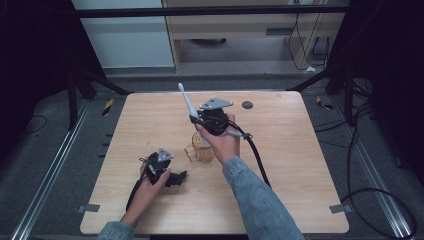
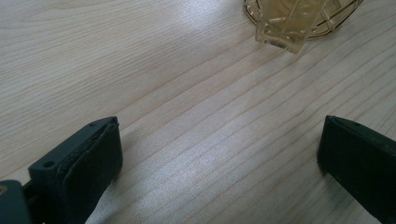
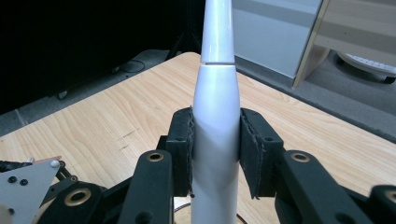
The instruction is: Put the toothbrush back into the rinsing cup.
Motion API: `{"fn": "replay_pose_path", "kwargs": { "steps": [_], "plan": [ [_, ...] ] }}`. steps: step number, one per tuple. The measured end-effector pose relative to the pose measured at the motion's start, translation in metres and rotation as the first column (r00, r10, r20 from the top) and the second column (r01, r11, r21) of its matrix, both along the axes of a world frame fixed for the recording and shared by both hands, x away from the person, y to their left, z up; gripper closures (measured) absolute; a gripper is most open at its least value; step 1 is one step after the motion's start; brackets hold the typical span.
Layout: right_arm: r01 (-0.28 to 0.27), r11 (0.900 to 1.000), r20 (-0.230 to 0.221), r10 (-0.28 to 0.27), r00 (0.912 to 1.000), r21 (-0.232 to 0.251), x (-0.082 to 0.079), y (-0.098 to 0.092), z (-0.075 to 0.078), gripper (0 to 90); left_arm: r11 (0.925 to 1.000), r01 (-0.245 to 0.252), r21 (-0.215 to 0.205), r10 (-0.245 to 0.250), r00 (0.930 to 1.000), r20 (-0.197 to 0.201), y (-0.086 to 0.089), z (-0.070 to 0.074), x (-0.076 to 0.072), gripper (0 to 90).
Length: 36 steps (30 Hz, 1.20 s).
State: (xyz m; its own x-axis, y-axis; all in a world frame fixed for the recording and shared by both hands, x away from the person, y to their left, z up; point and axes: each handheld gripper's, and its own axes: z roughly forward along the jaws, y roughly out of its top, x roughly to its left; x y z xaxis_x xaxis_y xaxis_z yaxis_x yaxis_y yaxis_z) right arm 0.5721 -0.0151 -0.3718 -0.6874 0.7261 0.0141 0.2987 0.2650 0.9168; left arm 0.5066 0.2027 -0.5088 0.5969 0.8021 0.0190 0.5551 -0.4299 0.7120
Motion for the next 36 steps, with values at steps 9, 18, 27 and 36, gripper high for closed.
{"fn": "replay_pose_path", "kwargs": {
  "steps": [9,18,27,36],
  "plan": [
    [-0.004,1.000,-0.005,0.004,1.0000,-0.006,-0.002,0.001,-0.006,66.8,1.0000,0.002,0.003,-0.002,1.0000,-0.001,0.000,0.000,0.000,0.0],
    [-0.001,1.000,-0.005,0.001,1.0000,-0.021,-0.003,0.000,-0.011,66.8,1.0000,0.002,0.003,-0.002,1.0000,-0.001,0.000,0.000,0.000,0.0],
    [-0.008,0.999,0.002,0.008,1.0000,-0.037,-0.004,0.003,-0.015,66.8,1.0000,0.002,0.003,-0.002,1.0000,-0.001,0.000,0.000,0.000,0.0],
    [-0.014,0.999,-0.001,0.014,0.9999,-0.045,-0.005,0.005,-0.019,66.7,1.0000,0.002,0.003,-0.002,1.0000,-0.001,0.000,0.000,0.000,0.0]
  ]
}}
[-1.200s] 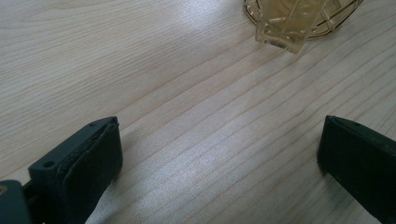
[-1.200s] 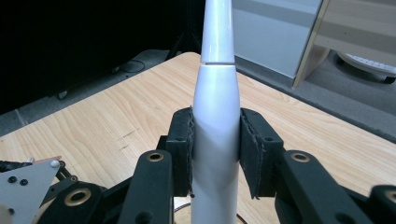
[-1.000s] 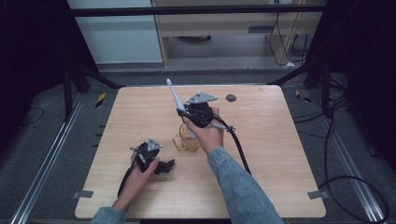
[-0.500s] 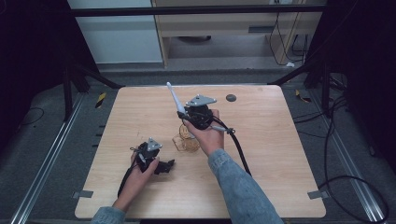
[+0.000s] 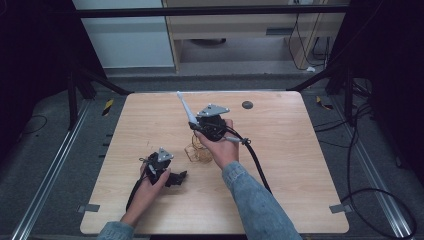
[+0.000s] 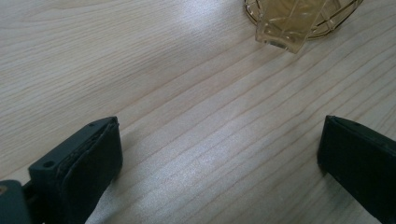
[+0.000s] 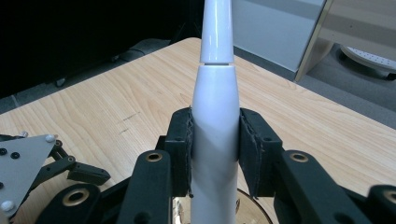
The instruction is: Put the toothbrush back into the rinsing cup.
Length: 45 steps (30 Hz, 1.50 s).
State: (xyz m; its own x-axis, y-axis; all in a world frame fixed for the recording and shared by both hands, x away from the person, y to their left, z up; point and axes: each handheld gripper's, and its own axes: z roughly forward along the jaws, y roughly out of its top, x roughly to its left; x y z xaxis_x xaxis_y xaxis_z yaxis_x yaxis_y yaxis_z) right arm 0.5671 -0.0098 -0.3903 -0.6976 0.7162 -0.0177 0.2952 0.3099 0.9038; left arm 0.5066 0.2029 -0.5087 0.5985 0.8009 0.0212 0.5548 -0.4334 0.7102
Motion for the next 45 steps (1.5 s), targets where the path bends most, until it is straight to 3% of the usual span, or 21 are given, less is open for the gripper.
{"fn": "replay_pose_path", "kwargs": {
  "steps": [32,45],
  "plan": [
    [0.001,1.000,-0.013,-0.002,0.9999,-0.011,-0.007,-0.006,-0.006,66.8,1.0000,0.000,-0.001,0.000,1.0000,0.000,0.000,0.000,0.000,0.0],
    [0.007,1.000,-0.041,-0.008,0.9991,-0.029,-0.007,-0.007,-0.013,66.8,1.0000,0.000,0.000,0.000,1.0000,0.000,0.000,0.000,0.000,0.0]
  ]
}}
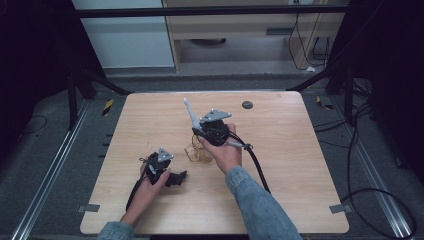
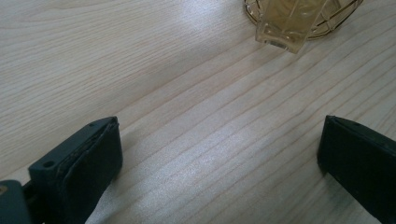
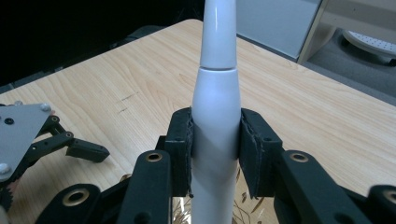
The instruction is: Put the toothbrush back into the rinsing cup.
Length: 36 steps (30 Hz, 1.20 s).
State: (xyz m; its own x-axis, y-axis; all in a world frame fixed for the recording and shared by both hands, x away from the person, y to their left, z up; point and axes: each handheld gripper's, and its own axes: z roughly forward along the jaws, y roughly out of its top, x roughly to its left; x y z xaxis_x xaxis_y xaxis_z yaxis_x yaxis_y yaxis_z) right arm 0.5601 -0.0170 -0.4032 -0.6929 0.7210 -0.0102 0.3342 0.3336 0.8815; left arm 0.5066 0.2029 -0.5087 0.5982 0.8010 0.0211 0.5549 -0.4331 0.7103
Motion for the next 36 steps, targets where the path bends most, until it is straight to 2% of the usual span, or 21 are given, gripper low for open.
{"fn": "replay_pose_path", "kwargs": {
  "steps": [17,36],
  "plan": [
    [-0.006,0.999,-0.039,0.004,0.9992,-0.046,0.001,0.001,-0.009,66.7,1.0000,0.000,0.000,0.000,1.0000,0.000,0.000,0.000,0.000,0.0],
    [-0.016,0.998,-0.068,0.011,0.9976,-0.065,0.003,0.005,-0.013,66.6,1.0000,0.000,0.000,0.000,1.0000,0.000,0.000,0.000,0.000,0.0]
  ]
}}
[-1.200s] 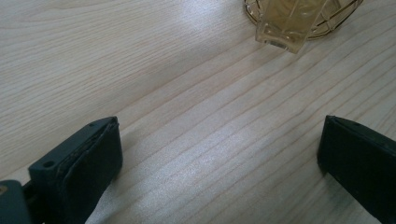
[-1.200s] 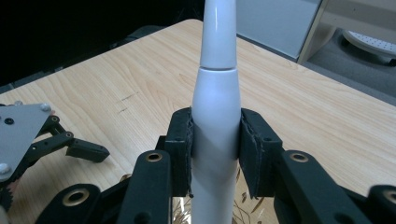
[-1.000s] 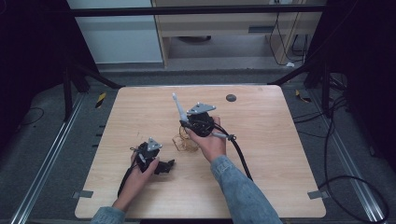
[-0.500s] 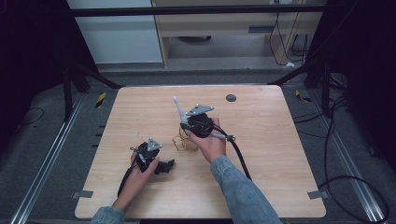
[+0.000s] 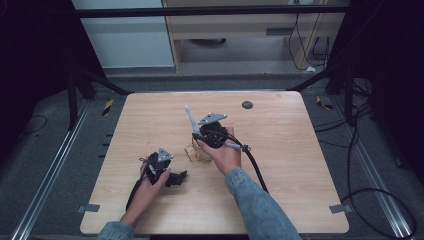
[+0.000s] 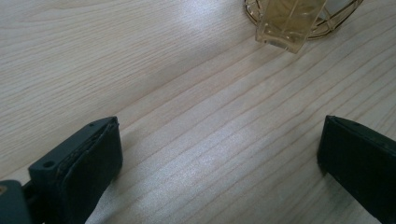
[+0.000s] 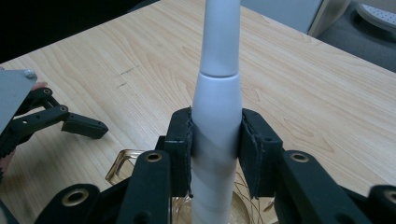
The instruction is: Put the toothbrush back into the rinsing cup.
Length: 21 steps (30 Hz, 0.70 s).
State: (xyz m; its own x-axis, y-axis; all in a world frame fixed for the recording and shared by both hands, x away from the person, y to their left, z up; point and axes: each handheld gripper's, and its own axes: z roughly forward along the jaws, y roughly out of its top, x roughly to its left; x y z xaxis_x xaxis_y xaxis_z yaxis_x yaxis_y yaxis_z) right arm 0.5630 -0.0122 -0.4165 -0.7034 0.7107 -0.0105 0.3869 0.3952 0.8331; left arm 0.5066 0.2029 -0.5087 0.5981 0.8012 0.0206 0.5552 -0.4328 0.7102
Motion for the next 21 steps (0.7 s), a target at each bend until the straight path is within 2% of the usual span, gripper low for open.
{"fn": "replay_pose_path", "kwargs": {
  "steps": [21],
  "plan": [
    [-0.015,1.000,-0.009,0.015,0.9998,-0.001,0.0021,0.0055,0.0011,65.2,1.0000,0.000,0.000,0.000,1.0000,0.000,0.0000,0.0000,0.0000,0.0]
  ]
}}
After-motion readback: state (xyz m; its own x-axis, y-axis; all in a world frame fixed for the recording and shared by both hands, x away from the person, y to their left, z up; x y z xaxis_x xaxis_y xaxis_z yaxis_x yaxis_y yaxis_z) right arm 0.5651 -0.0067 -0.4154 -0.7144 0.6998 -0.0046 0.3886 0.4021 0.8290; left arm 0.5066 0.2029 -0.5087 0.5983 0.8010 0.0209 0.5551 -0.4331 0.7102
